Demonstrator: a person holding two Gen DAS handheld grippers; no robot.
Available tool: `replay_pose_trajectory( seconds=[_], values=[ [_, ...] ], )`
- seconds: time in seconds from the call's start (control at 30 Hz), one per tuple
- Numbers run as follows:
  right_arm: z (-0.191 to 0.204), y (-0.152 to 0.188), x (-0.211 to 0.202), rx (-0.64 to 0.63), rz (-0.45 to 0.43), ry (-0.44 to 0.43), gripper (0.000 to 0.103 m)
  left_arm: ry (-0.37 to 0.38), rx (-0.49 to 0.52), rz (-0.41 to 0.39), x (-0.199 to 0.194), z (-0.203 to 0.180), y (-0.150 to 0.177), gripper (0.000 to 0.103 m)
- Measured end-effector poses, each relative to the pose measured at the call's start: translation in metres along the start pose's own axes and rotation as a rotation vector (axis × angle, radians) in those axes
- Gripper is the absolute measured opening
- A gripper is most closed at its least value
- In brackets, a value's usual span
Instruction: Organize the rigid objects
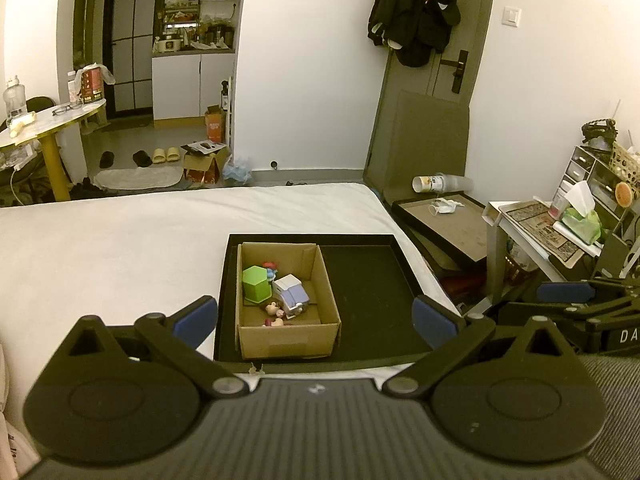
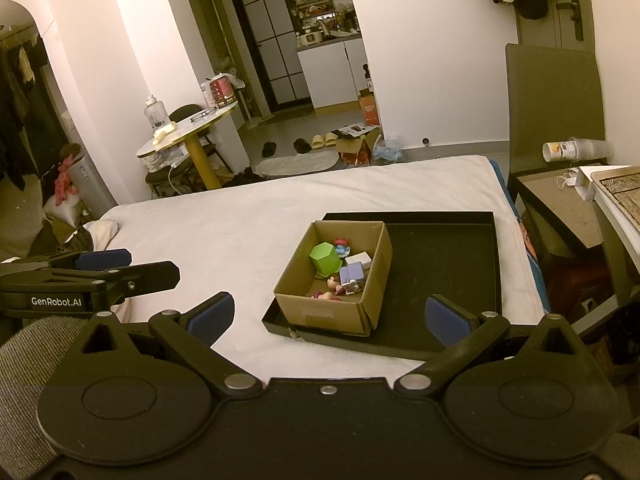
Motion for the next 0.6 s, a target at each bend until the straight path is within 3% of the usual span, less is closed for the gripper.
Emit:
replay_pose_trajectory(
  seconds=[0.6],
  values=[
    [-0.0011, 0.0003, 0.0002, 0.002, 0.001, -0.002, 0.103, 0.017, -0.003, 0.013, 0.0026, 0.0025, -0.0008, 0.103]
  ],
)
Point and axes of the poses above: each gripper's, at about its wrist camera, not at the fingertips, and x roughly the way its jaws point, z to its left, y to its underside, the point moved 2 cm from there along x, roughly the way its jaws point, and after that the axes turned 7 degrees about y, right-handed, at the moved point
